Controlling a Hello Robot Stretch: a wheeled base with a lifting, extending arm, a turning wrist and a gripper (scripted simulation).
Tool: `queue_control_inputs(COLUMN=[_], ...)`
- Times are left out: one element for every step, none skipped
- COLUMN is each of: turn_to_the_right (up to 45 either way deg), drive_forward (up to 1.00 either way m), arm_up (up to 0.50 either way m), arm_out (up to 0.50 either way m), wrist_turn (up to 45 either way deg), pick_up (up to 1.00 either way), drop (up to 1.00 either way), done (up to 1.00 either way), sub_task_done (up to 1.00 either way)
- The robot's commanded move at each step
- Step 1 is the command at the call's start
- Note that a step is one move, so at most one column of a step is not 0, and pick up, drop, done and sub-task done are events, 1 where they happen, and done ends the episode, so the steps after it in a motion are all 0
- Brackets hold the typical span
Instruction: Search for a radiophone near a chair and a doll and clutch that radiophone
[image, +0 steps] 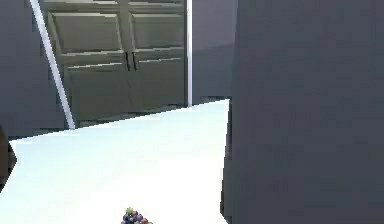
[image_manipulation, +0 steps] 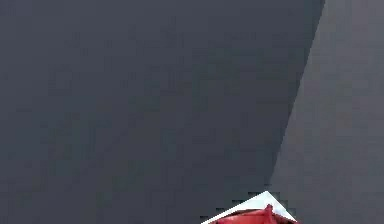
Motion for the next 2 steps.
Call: queue_control_inputs(turn_to_the_right=[0.0, -24.0], drive_forward=[1.0, 0.0], arm_up=[0.0, 0.0], arm_out=[0.0, 0.0], wrist_turn=[0.0, 0.0], pick_up=[0.0, 0.0], drop=[0.0, 0.0], done=[0.0, 0.0], sub_task_done=[0.0, 0.0])
